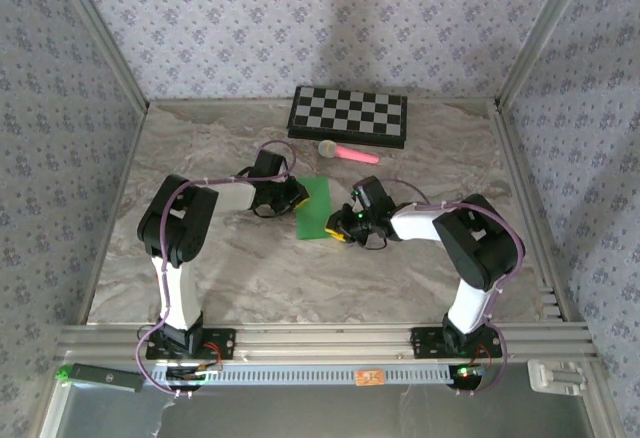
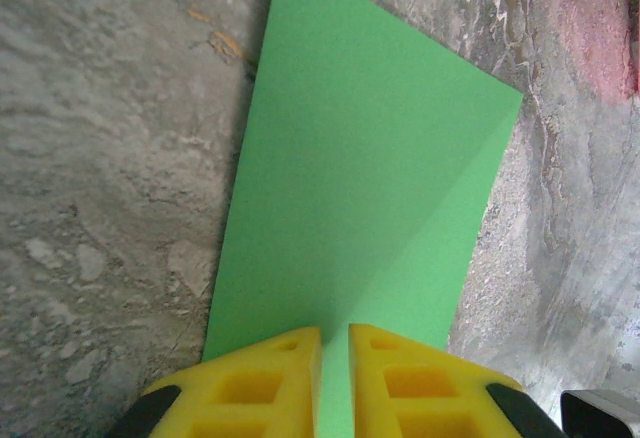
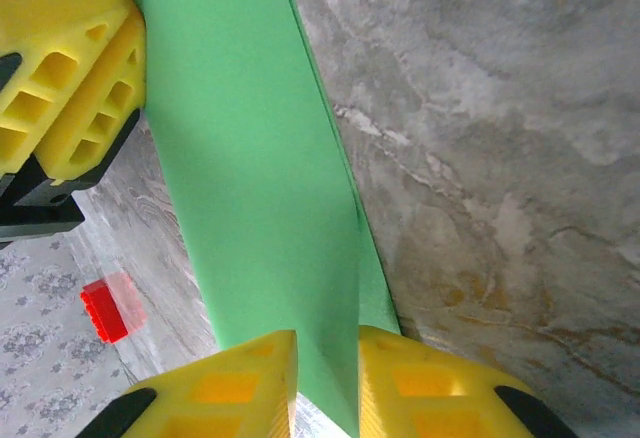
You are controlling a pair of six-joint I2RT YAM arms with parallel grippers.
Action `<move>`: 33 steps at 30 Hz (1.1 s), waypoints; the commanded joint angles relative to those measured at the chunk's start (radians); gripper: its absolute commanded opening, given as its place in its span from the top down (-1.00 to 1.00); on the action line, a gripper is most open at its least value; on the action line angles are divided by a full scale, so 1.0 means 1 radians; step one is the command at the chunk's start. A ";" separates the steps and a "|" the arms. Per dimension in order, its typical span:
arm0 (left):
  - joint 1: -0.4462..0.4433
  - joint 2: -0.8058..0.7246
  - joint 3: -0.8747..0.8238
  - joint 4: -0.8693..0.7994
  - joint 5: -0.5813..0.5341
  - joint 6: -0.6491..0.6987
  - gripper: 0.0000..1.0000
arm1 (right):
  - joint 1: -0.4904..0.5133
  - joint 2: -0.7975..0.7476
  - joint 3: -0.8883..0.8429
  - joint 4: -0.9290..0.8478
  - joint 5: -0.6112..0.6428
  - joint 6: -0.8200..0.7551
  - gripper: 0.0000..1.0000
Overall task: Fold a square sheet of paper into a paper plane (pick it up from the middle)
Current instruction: Fold the triangle a second time at the center of the table.
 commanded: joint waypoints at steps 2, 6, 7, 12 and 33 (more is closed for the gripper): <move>-0.003 0.001 -0.021 -0.055 -0.019 0.016 0.68 | -0.009 -0.027 -0.023 0.018 0.021 0.018 0.59; -0.009 -0.003 -0.006 -0.068 -0.016 0.046 0.68 | -0.014 -0.028 -0.021 0.009 0.018 0.013 0.68; -0.010 -0.005 -0.002 -0.069 -0.013 0.051 0.68 | -0.014 -0.028 -0.021 0.009 0.016 0.012 0.70; -0.012 -0.018 0.020 -0.053 0.032 0.085 0.67 | -0.015 -0.033 -0.014 -0.010 0.011 0.006 0.89; 0.028 0.013 0.104 -0.144 0.084 0.245 0.69 | -0.007 -0.095 0.103 -0.281 0.028 -0.162 0.99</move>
